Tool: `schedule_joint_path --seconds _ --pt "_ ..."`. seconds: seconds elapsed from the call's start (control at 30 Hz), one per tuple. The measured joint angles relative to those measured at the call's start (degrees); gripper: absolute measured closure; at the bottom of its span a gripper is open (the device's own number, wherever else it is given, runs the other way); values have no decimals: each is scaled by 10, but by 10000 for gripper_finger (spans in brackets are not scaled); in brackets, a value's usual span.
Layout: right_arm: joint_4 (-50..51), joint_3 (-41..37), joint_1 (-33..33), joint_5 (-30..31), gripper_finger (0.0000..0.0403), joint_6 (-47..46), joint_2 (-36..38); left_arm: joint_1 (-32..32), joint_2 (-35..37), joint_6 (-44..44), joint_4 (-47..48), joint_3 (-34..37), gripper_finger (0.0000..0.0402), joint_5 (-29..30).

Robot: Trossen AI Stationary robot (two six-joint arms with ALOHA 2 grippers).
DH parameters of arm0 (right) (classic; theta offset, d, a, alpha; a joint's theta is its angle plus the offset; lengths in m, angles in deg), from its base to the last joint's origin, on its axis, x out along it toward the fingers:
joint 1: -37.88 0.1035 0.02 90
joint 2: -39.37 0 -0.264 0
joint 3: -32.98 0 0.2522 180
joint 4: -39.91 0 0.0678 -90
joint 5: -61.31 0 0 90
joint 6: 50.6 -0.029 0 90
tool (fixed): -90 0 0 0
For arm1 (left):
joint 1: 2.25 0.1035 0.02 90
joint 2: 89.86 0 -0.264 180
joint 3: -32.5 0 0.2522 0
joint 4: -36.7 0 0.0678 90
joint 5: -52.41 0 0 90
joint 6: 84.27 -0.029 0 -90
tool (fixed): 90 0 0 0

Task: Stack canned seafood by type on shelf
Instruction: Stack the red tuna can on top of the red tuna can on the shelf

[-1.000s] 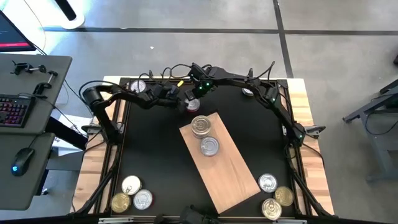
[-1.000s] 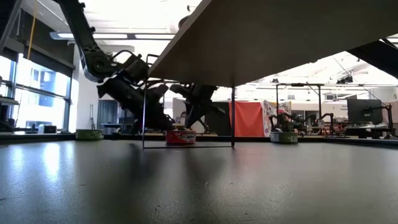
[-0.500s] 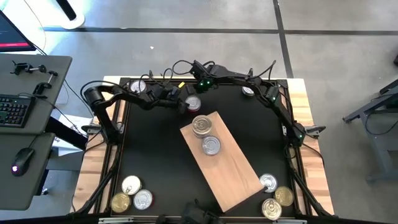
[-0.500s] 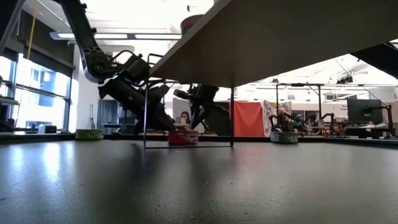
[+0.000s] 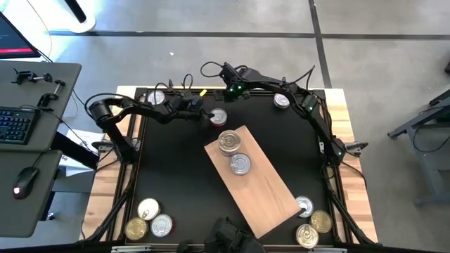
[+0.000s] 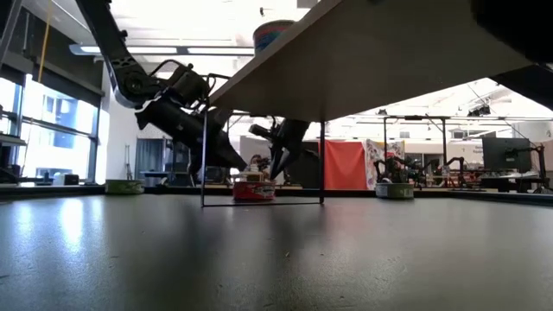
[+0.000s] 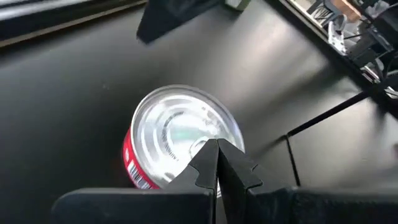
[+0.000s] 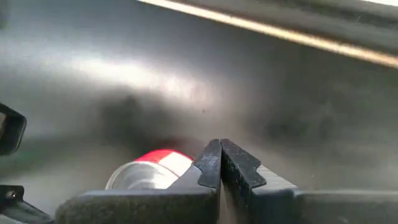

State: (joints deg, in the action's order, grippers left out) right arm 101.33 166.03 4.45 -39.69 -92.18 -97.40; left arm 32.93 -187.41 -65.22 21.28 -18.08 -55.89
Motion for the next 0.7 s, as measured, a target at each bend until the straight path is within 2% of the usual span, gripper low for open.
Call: schedule_joint_path --seconds 0.13,0.43,0.63,0.7 --pt "-18 -28 -2 -34 403 -22 -4 0 2 -12 0 0 401 0" --pt "-33 -27 3 -38 403 -2 -2 0 2 -13 9 -1 401 6" --pt "-11 -3 5 11 403 33 26 0 2 -29 12 -1 401 8" --pt "13 -4 1 10 403 47 29 0 2 -36 20 -1 401 8"
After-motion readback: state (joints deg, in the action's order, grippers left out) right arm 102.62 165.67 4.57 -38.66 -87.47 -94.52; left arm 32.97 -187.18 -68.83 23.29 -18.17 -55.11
